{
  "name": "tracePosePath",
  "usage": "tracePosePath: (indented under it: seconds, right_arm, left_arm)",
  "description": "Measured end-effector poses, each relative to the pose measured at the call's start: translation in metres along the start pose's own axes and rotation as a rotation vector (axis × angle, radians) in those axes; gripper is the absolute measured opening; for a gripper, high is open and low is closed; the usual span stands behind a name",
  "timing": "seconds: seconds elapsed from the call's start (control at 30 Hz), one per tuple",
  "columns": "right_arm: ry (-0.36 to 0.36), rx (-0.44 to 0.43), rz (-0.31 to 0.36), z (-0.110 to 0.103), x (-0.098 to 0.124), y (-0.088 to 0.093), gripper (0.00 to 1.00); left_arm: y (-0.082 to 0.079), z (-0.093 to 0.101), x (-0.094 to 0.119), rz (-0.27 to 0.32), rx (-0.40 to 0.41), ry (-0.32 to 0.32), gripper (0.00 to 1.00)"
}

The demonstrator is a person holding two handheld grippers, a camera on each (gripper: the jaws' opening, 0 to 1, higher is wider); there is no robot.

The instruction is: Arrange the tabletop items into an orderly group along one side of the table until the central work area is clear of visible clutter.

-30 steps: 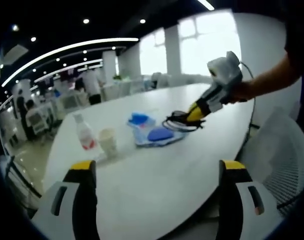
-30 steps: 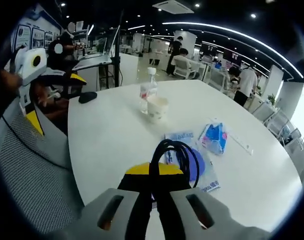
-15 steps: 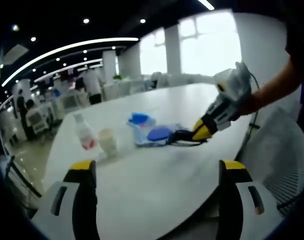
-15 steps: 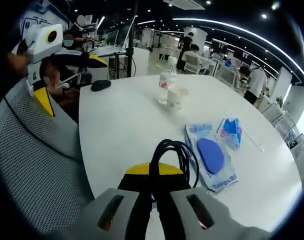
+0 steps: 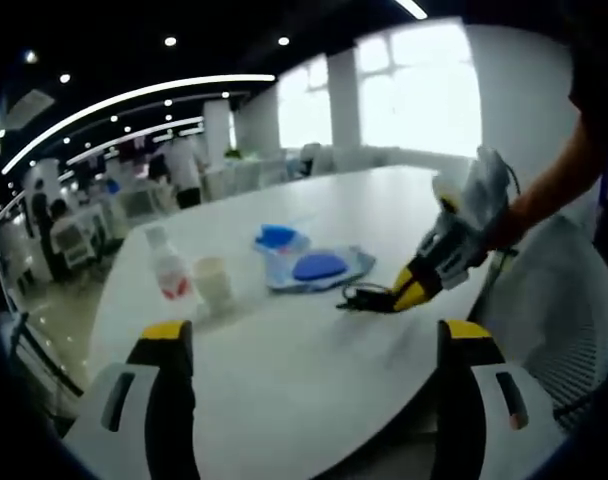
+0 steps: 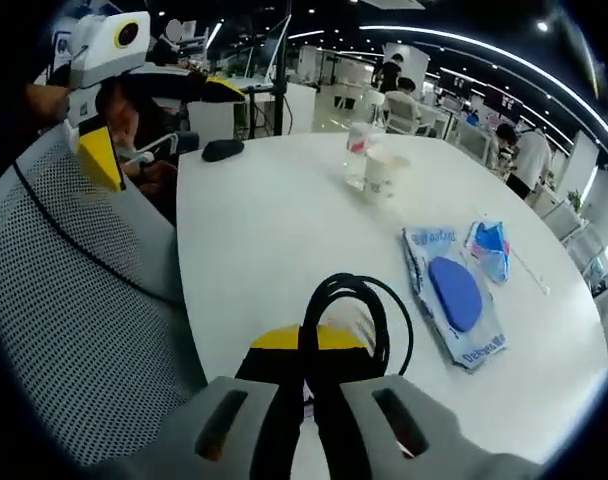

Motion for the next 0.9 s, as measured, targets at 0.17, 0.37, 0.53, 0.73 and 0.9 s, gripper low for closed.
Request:
tracePosePath:
  seconds: [0.17,0.37,0.53,0.73,0.9]
  right_arm:
    - [-0.047,-0.025,-0.022,-0.012,-0.004,0.008,0.0]
    - [-0.081,-0.025,-0.057,-0.022,-0.009,0.018,0.0]
    - [-0.107,-0.006,-0.09,-0.031,-0.013,0.027,0.0]
    - [-0.126,0.012,-0.123,-0.038,-0.015,0.035,0.01]
    - [-0.135,0.03,-0.13,-0.042,-0.016,0.039,0.01]
  left_arm:
    - [0.001,0.0,0.0,-0.001,0.0,-0.001,0.99]
    - [0.001,0.0,0.0,-0.005,-0.002,0.0,0.99]
    - [0.001,0.0,0.0,-0.005,-0.001,0.0,0.98]
    - [0.002,0.0,0.001,-0.006,0.001,-0.001,0.98]
    - [0.002,0.001,0.001,-0.009,0.003,0.001,0.98]
Point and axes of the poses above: the point that each gripper's makers call its tool centre point, and the gripper's own axes: x roughly backward along the fingers, z roughly to its right, y roughly out of its underside, the point moved 2 cm from there along x, roughly backward along the fingers, and after that the axes turned 13 degrees about y, right-handed, at the moved point
